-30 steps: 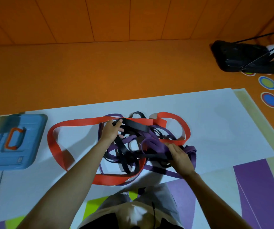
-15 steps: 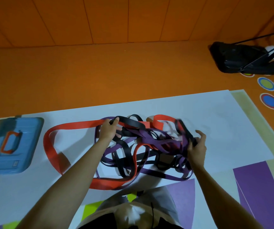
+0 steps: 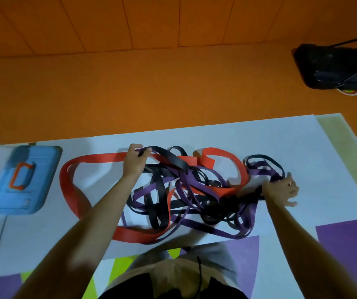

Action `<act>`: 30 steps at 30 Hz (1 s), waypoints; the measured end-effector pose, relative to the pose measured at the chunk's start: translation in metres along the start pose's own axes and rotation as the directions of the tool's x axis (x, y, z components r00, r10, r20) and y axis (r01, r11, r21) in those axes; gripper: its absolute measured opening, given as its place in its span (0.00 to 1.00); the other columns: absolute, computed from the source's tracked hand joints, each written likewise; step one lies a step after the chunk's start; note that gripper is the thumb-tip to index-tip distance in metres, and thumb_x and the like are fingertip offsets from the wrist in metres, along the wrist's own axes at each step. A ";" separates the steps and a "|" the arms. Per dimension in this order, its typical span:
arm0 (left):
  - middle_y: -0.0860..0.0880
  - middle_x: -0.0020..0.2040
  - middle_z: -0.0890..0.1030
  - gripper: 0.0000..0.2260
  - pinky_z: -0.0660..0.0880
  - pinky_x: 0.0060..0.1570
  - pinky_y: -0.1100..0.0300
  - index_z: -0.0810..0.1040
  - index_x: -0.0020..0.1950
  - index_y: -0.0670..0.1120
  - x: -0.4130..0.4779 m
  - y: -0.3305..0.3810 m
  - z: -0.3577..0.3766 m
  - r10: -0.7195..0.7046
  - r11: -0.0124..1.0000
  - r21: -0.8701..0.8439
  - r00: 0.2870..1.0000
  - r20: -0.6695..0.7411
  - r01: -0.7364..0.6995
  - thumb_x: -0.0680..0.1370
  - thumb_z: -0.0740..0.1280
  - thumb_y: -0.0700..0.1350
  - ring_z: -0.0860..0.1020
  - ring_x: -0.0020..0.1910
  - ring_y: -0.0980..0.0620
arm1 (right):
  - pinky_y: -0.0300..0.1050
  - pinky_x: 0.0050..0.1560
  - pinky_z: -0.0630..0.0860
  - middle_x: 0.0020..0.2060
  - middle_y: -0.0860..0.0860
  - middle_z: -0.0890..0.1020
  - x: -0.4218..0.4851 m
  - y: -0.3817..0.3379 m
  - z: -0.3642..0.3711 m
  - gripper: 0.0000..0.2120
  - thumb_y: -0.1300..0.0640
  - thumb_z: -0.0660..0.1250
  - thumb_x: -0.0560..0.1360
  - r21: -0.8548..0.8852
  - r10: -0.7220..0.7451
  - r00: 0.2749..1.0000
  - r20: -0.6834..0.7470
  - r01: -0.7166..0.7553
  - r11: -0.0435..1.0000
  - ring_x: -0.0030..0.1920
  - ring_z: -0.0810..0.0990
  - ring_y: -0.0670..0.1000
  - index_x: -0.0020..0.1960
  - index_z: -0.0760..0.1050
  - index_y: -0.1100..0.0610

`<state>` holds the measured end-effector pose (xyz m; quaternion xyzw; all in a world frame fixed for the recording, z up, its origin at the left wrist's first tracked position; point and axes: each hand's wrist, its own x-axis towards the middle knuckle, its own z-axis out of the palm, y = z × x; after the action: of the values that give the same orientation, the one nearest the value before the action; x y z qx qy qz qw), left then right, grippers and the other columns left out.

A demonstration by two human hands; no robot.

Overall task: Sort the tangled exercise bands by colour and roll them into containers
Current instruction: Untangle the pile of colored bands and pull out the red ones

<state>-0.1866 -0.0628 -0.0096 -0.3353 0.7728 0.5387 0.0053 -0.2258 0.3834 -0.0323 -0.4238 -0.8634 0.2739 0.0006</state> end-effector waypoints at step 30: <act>0.49 0.49 0.83 0.08 0.73 0.45 0.53 0.76 0.54 0.51 -0.119 -0.114 -0.080 0.220 0.504 0.577 0.741 0.634 -0.643 0.82 0.67 0.55 0.81 0.51 0.45 | 0.54 0.46 0.82 0.46 0.57 0.86 -0.130 -0.004 0.026 0.11 0.63 0.60 0.83 0.058 -0.581 0.632 0.512 0.650 0.758 0.46 0.84 0.61 0.56 0.81 0.58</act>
<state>-0.0062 -0.0906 -0.0265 0.0585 0.9568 0.2038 0.1990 -0.1510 0.2740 -0.0226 -0.0160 -0.9409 0.2995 -0.1575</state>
